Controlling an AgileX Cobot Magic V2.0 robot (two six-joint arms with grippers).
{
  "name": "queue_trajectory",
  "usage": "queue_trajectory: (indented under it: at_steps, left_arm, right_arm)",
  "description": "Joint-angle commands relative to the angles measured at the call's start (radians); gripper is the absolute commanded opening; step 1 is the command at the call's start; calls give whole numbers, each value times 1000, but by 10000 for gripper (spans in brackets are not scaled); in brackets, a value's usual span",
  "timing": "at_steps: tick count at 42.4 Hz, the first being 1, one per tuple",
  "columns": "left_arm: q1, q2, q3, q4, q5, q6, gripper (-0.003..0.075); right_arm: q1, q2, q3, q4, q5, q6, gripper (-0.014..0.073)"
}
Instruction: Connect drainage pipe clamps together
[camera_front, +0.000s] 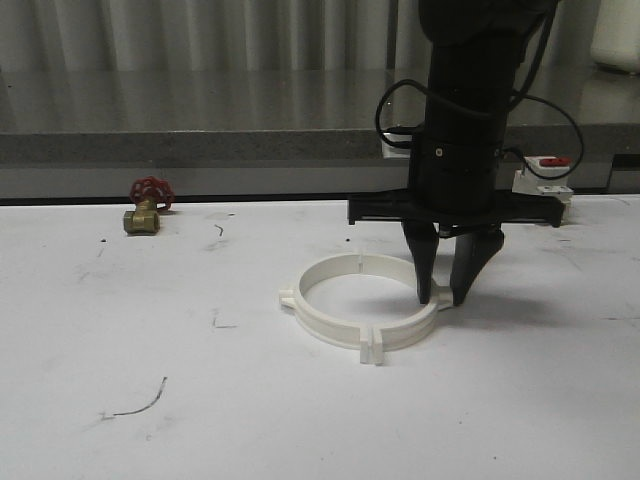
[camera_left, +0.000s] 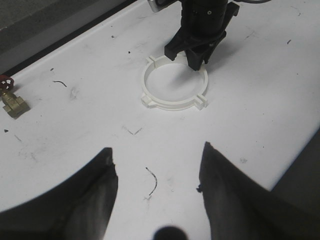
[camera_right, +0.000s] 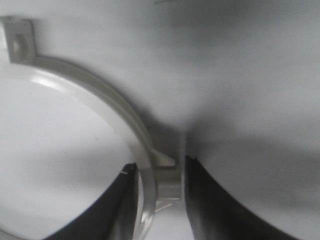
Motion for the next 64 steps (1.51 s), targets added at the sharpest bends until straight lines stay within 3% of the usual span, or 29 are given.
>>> queue_trajectory:
  at_steps: [1,20,32,38,64]
  left_arm:
    - [0,-4,-27,-14,-66,-4,367]
    - [0,-4,-27,-14,-66,-4,367]
    - [0,-4,-27,-14,-66,-4,367]
    - [0,-4,-27,-14,-66,-4,367]
    - [0,-4,-27,-14,-66,-4,367]
  right_arm:
    - [-1,-60,-28,-8,-14,-3,321]
    - [-1,-274,-30,-53,13,-34,322]
    - [-1,-576,4,-67,81,-335,322]
    - [-1,-760,119,-65,52,-426,322]
    - [-1,-1525,664,-67,3,-523,322]
